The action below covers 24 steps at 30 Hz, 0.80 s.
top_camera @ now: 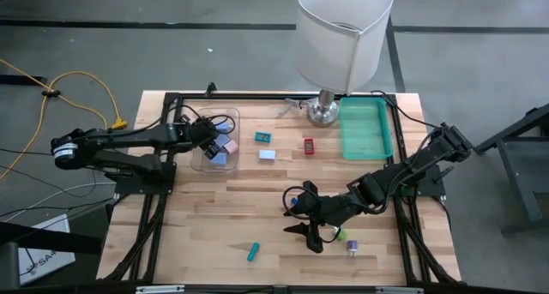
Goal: Pick & Place Office items
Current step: Put the red charger adapter into the transparent bin, then put the green charger adapter into the transparent bin
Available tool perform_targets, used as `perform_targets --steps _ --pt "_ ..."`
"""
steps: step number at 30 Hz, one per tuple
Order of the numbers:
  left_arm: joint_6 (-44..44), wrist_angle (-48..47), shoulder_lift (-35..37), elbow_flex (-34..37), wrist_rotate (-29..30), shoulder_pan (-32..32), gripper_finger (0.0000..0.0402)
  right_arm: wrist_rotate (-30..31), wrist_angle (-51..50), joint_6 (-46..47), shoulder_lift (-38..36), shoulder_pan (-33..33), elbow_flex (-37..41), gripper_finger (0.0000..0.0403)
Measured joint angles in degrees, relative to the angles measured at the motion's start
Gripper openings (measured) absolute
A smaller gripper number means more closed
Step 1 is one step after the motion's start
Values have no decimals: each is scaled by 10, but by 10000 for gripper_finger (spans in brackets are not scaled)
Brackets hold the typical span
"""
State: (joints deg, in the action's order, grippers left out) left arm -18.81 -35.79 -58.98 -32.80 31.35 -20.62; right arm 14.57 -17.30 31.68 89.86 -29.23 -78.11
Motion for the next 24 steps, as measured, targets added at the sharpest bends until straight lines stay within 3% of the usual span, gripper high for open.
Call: perform_targets --steps 6,24 --pt "14 1 0 0 0 0 173 0 0 0 0 0 0 189" --pt "15 5 0 0 0 0 177 0 0 0 0 0 0 189"
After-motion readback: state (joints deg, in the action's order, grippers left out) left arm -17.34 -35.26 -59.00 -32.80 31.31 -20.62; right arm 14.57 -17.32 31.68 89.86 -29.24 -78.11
